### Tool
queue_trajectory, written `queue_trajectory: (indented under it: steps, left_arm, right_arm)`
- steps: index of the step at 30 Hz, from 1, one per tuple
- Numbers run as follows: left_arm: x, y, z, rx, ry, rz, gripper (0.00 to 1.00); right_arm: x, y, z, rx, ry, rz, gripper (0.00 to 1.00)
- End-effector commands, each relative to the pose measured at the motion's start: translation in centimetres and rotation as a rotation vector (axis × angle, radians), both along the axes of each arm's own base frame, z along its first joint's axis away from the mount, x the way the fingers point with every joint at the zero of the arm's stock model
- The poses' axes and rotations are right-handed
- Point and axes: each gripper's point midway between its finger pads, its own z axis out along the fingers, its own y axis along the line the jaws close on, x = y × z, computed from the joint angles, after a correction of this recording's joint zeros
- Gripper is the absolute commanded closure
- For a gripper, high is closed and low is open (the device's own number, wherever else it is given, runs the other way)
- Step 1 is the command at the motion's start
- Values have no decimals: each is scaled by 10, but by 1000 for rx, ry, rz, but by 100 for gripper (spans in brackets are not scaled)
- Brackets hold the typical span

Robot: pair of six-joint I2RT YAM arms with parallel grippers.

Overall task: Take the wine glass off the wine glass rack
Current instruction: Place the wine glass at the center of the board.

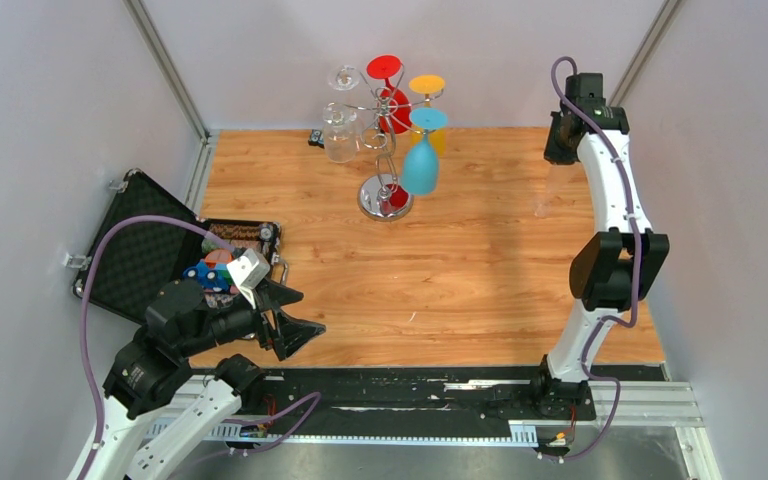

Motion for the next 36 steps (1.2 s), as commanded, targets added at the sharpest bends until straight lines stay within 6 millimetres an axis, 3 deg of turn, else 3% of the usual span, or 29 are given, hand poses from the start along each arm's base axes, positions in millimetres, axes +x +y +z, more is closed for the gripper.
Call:
queue_trajectory:
  steps: [1,13,17,20,30,36]
  left_arm:
    - [4,-1,3,-9,-14,9,0]
    - [4,-1,3,-10,-16,12,0]
    - [4,0,4,-12,-20,16,0]
    - [4,0,4,-14,-20,14,0]
    - [3,0,4,-13,-19,10,0]
    - [3,-1,4,-13,-22,8,0]
  right_arm:
    - [16,-1,13,10,-59,7,100]
    - [21,-4,-5,12,-19,-5,100]
    - [22,-3,-5,19,-18,-7,95]
    - [22,-4,0,19,-31,-12,82]
    - [25,-5,54,7,-145,-24,63]
    - [15,13,99,53,-252,12,54]
